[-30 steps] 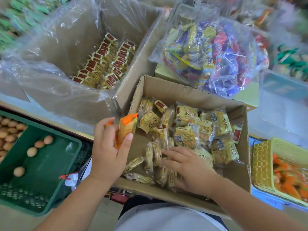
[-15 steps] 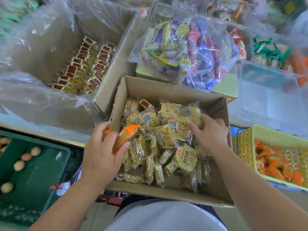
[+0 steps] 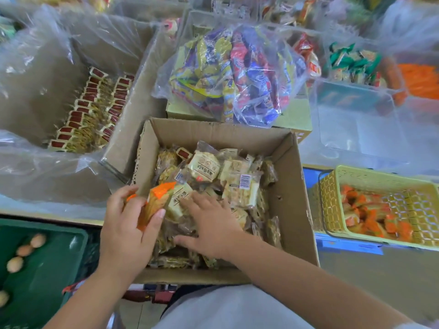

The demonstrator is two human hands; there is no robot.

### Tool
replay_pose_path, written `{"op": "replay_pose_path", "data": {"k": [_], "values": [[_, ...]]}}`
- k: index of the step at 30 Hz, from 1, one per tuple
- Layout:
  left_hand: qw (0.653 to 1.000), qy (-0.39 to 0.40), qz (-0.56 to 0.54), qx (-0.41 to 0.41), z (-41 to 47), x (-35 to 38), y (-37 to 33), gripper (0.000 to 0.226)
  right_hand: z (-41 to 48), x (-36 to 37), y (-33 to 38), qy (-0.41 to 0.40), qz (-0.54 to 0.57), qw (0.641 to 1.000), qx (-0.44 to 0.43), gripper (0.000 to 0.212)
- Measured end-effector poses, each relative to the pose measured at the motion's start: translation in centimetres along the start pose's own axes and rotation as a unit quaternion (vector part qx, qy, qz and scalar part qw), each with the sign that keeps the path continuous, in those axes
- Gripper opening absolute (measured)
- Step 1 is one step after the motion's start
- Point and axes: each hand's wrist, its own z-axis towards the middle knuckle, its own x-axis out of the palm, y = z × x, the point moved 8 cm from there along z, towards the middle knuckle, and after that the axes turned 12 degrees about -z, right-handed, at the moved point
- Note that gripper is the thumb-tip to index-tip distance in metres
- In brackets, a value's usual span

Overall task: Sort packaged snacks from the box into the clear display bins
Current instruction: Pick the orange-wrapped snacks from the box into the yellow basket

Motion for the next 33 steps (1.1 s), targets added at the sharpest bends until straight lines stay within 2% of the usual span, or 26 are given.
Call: {"op": "replay_pose_path", "data": {"k": [3, 5, 7, 8, 9, 11, 12, 14, 15, 18, 19, 21, 24, 26, 30, 33], "values": [[1.000, 0.023, -0.010, -0.002, 0.4, 1.0, -0.9, 0.048, -0.9, -1.0, -0.4, -0.024, 0.062, 0.997, -0.047, 0.076], [0.999, 0.049, -0.012, -0.006, 0.9, 2.0, -1.2, 0.049, -2.2, -2.7, -2.8, -0.116, 0.142, 0.983, -0.019, 0.062], [0.998, 0.067, -0.003, -0.009, 1.2, 3.0, -1.4, 0.045, -4.1, -4.1, -7.6, -0.255, 0.161, 0.949, 0.094, 0.051], [0.997, 0.070, -0.005, -0.009, 1.2, 3.4, -1.5, 0.042, -5.0, -4.0, -10.3, -0.294, 0.170, 0.924, 0.174, 0.049], [0.997, 0.074, -0.015, -0.013, 1.2, 3.9, -1.5, 0.039, -5.6, -3.2, -13.0, -0.294, 0.199, 0.900, 0.253, 0.052], [0.994, 0.095, -0.029, -0.037, 1.2, 5.0, -1.3, 0.043, -5.5, 0.0, -16.8, -0.206, 0.315, 0.852, 0.364, 0.068], [0.993, 0.110, -0.024, -0.049, 1.1, 5.6, -1.1, 0.048, -4.8, 1.8, -17.7, -0.143, 0.370, 0.833, 0.386, 0.080], [0.988, 0.141, -0.004, -0.069, 1.1, 6.6, -0.7, 0.050, -3.3, 4.1, -18.0, -0.039, 0.433, 0.809, 0.395, 0.102], [0.985, 0.157, 0.007, -0.077, 1.1, 7.1, -0.5, 0.046, -2.7, 4.8, -17.9, -0.012, 0.460, 0.797, 0.392, 0.112], [0.978, 0.188, 0.017, -0.088, 1.0, 8.2, -0.3, 0.031, -1.4, 5.5, -17.1, 0.012, 0.544, 0.760, 0.356, 0.127], [0.979, 0.185, 0.014, -0.089, 1.0, 8.3, -0.2, 0.032, -1.2, 5.7, -16.8, 0.019, 0.552, 0.762, 0.338, 0.130], [0.980, 0.172, 0.003, -0.097, 1.2, 8.2, 0.0, 0.032, -1.1, 6.2, -16.0, 0.050, 0.531, 0.789, 0.305, 0.134], [0.979, 0.151, -0.039, -0.132, 1.3, 7.9, 0.7, 0.028, -1.7, 6.7, -14.2, 0.103, 0.444, 0.854, 0.252, 0.147], [0.977, 0.131, -0.065, -0.155, 1.3, 7.7, 1.3, 0.027, -2.5, 6.3, -13.1, 0.110, 0.373, 0.894, 0.221, 0.150], [0.972, 0.112, -0.097, -0.183, 1.4, 7.6, 2.0, 0.025, -4.4, 4.9, -10.5, 0.095, 0.247, 0.956, 0.129, 0.134], [0.969, 0.102, -0.118, -0.189, 1.4, 7.7, 1.8, 0.022, -5.8, 4.7, -8.7, 0.101, 0.192, 0.973, 0.076, 0.117]]}}
